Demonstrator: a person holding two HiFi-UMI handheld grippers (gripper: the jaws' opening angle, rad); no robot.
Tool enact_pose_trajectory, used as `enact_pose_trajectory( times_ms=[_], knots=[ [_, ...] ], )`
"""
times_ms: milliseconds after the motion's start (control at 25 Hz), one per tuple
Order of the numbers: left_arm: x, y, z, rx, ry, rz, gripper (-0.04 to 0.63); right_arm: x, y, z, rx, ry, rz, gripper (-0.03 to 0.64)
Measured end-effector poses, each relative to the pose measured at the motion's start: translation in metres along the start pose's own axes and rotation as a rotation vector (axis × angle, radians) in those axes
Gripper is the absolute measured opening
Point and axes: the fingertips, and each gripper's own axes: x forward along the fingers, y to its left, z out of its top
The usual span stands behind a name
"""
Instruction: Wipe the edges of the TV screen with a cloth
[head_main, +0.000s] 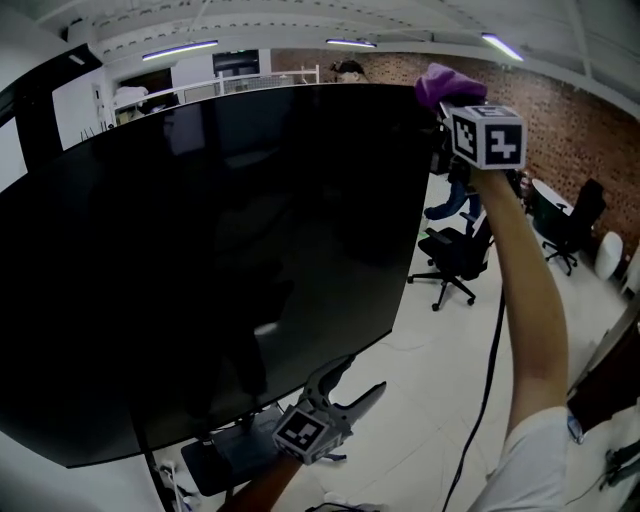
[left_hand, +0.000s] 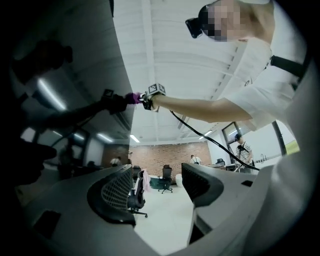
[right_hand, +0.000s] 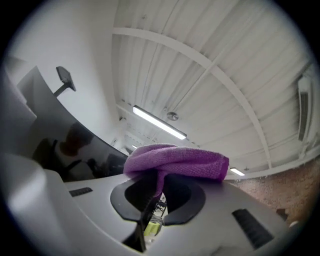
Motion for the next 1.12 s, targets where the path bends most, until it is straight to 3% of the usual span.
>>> enact_pose_trajectory(
  times_ms=[120,280,480,720,840,960,1120],
  knots=[
    [0.010,-0.005,-0.014,-0.062,0.002,-0.017,0.287,0.001,-0.007,-0.017,0.105,-0.066,0.012,0.051],
    [0.018,-0.001,-0.032,-0.099,0.020,-0.002,0.287,0.003,-0.010,-0.042,0.128,-0.083,-0.001,0.051],
    [0.025,0.000,-0.050,-0.123,0.048,0.029,0.287,-0.012,0.011,-0.107,0.224,-0.088,0.079,0.051],
    [0.029,0.012,-0.072,-0.118,0.044,0.043,0.287,-0.049,0.071,-0.269,0.340,0.020,0.124,0.051],
    [0.014,0.015,-0.086,-0.096,-0.002,0.078,0.264,-0.074,0.116,-0.361,0.427,0.145,0.141,0.049],
    [0.007,0.014,-0.105,-0.094,0.032,0.097,0.264,-0.098,0.149,-0.438,0.498,0.270,0.145,0.049],
    [-0.007,0.020,-0.139,-0.110,0.075,0.127,0.265,-0.128,0.194,-0.526,0.512,0.422,0.155,0.049]
  ],
)
